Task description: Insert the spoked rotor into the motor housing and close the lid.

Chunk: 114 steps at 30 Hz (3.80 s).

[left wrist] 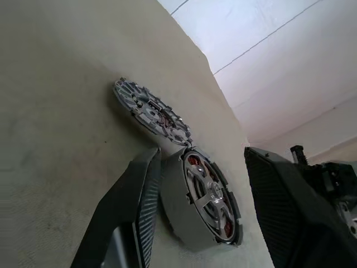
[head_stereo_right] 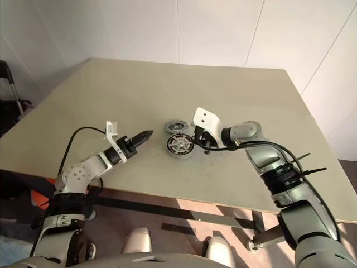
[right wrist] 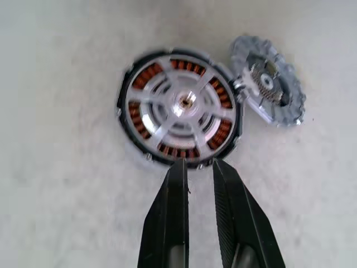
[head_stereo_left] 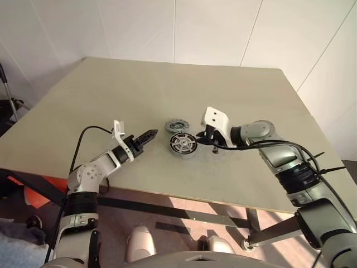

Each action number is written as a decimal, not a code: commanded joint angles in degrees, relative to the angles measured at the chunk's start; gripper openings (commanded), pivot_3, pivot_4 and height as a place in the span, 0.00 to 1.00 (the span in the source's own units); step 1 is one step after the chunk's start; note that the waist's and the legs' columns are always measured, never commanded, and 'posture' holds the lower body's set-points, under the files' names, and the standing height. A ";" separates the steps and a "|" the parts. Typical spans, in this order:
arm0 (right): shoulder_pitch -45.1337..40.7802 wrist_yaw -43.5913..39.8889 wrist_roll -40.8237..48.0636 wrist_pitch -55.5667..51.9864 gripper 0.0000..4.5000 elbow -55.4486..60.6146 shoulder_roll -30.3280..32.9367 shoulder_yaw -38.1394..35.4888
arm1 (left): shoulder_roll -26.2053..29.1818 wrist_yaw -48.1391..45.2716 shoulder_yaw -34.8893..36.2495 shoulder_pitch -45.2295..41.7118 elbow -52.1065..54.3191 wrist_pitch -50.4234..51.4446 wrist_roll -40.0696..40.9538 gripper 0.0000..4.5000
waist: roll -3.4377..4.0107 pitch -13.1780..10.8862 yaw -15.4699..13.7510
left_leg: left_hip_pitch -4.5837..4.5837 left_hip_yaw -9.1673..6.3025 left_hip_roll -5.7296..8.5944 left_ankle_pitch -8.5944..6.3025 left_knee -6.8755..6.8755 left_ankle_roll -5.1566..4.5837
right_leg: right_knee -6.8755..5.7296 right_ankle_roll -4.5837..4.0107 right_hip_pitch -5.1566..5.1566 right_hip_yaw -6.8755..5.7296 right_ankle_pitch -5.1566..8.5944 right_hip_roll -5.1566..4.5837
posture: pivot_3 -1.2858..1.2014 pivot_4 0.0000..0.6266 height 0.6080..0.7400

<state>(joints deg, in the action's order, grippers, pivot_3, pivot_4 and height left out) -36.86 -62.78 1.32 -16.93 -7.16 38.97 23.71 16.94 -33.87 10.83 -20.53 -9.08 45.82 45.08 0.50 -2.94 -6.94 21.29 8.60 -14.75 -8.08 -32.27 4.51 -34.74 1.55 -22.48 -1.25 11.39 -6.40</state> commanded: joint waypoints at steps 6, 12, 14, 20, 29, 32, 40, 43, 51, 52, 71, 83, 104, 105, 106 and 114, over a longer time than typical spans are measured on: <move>-5.02 -5.67 -6.63 13.48 0.60 -4.42 -1.82 3.65 | 1.76 -1.64 -1.33 -0.17 4.52 -3.25 -3.76 0.56 | 0.00 0.00 1.33 | 0.06 0.01 -0.01 -0.02 -0.16 -0.03 | -0.11 -0.06 -0.04 0.01 -0.02 0.00 | 0.52 0.00 1.00; -4.49 -5.69 -9.30 15.28 0.60 -6.02 -5.05 4.79 | 0.71 -0.65 -1.34 2.02 6.13 -3.08 -3.77 0.56 | 0.00 0.00 1.40 | 0.13 0.00 -0.01 -0.05 -0.24 -0.08 | -0.14 -0.09 -0.07 0.01 -0.04 0.00 | 0.52 0.00 1.00; -4.42 -5.68 -9.84 15.27 0.60 -5.94 -5.80 4.83 | 0.62 -0.54 -1.32 2.22 6.22 -3.04 -3.78 0.56 | 0.00 0.00 1.40 | 0.15 0.00 -0.01 -0.05 -0.25 -0.10 | -0.14 -0.10 -0.08 0.01 -0.05 -0.01 | 0.52 0.00 1.00; -3.30 -5.85 -10.41 14.38 0.60 -4.59 -7.25 4.86 | 0.30 0.22 -0.17 1.95 5.83 -2.75 -3.05 0.56 | 0.00 0.00 1.43 | 0.15 0.00 -0.02 -0.05 -0.27 -0.10 | -0.16 -0.11 -0.09 0.02 -0.05 0.00 | 0.52 0.00 1.00; -2.43 -5.36 -12.64 14.59 0.60 -6.37 -9.62 6.16 | 0.28 0.55 -0.27 2.06 5.84 -2.48 -3.48 0.56 | 0.00 0.00 1.45 | 0.15 0.00 -0.02 -0.06 -0.27 -0.10 | -0.16 -0.11 -0.10 0.02 -0.05 0.00 | 0.52 0.00 1.00; -2.39 -5.24 -13.37 14.99 0.60 -7.47 -10.25 6.58 | 0.26 0.79 -0.39 2.38 5.91 -2.45 -3.63 0.56 | 0.00 0.00 1.49 | 0.14 0.00 -0.03 -0.06 -0.27 -0.10 | -0.16 -0.11 -0.10 0.02 -0.05 0.00 | 0.52 0.00 1.00; -3.72 -5.22 -14.48 15.79 0.32 -11.63 -11.72 6.87 | 0.10 1.57 -0.16 3.27 6.54 -2.58 -3.57 0.56 | 0.00 0.01 1.55 | 0.00 0.00 -0.03 -0.06 -0.27 -0.10 | -0.17 -0.11 0.01 0.03 -0.06 0.00 | 0.52 0.00 1.00; -4.35 -4.47 -15.05 16.05 0.17 -13.33 -12.44 7.08 | 0.02 2.00 -0.05 3.57 7.08 -2.46 -3.33 0.56 | -0.03 0.02 1.55 | -0.09 0.00 -0.03 -0.06 -0.27 -0.11 | -0.16 -0.11 0.10 0.04 -0.05 0.00 | 0.52 0.00 1.00; -4.47 -3.52 -15.75 15.39 0.08 -17.04 -13.42 6.92 | -0.23 3.31 -0.06 3.09 9.76 -1.46 -2.64 0.56 | -0.07 0.06 1.72 | -0.25 -0.01 -0.04 -0.06 -0.27 -0.11 | -0.16 -0.08 0.16 0.04 -0.04 0.02 | 0.52 0.00 1.00; -4.46 -3.53 -15.71 15.32 0.04 -17.13 -13.39 6.83 | -0.25 3.39 -0.01 3.00 9.83 -1.39 -2.64 0.56 | -0.09 0.07 1.74 | -0.27 -0.01 -0.03 -0.06 -0.27 -0.10 | -0.15 0.00 0.17 0.04 0.01 0.02 | 0.52 0.00 1.00; -8.13 0.45 0.73 -30.37 0.00 -1.66 -16.38 -9.12 | -1.35 3.87 0.17 4.66 10.04 -1.86 -2.97 0.56 | -0.08 0.02 1.52 | -0.11 -0.07 0.01 -0.04 -0.21 -0.07 | -0.10 0.14 -0.06 0.09 0.08 0.05 | 0.52 0.00 1.00; -16.96 17.24 12.31 -67.97 0.00 1.04 -29.68 -25.12 | -0.72 4.03 0.74 5.91 10.85 -1.27 -2.76 0.56 | -0.02 -0.02 1.19 | 0.63 -0.03 -0.08 -0.08 0.16 0.45 | 0.00 -0.34 -0.97 -0.01 -0.14 0.17 | 0.52 0.00 1.00; -17.62 44.45 12.78 -68.93 0.15 -13.90 -46.50 -41.94 | 0.28 3.62 1.31 5.51 11.54 -0.95 -3.04 0.56 | 0.08 -0.06 0.89 | 0.15 -0.05 -0.04 0.12 0.17 0.79 | -0.20 -0.15 -0.63 0.10 -0.05 0.13 | 0.52 0.00 1.00; -17.76 44.57 13.26 -68.41 0.20 -13.99 -46.41 -41.81 | 0.39 3.53 1.18 5.34 11.37 -0.96 -3.12 0.56 | 0.08 -0.06 0.89 | 0.09 -0.05 -0.05 0.12 0.17 0.79 | -0.22 0.03 -0.59 0.10 0.06 0.13 | 0.52 0.00 1.00; -18.03 44.61 13.81 -68.17 0.28 -13.83 -46.39 -41.72 | 0.46 3.50 1.06 5.14 11.19 -0.96 -3.18 0.56 | 0.08 -0.06 0.90 | 0.06 -0.05 -0.04 0.12 0.17 0.79 | -0.24 0.11 -0.57 0.11 0.11 0.13 | 0.52 0.00 1.00; -19.27 37.70 20.68 -67.15 0.49 -5.77 -42.46 -36.94 | 0.93 3.06 0.51 4.16 10.25 -0.80 -3.54 0.56 | 0.10 -0.07 1.10 | 0.05 -0.06 -0.06 0.15 0.19 0.84 | -0.32 -0.17 -0.65 0.13 -0.06 0.16 | 0.52 0.00 1.00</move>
<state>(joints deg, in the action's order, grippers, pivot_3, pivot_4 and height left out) -54.47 -21.51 18.69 -86.08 -17.95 -5.23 -15.81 17.25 -30.00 10.99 -15.31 0.37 45.26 41.43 0.60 -3.01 -5.84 21.35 8.54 -14.80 -7.93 -32.09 5.34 -35.04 1.36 -23.13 -1.12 11.32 -6.23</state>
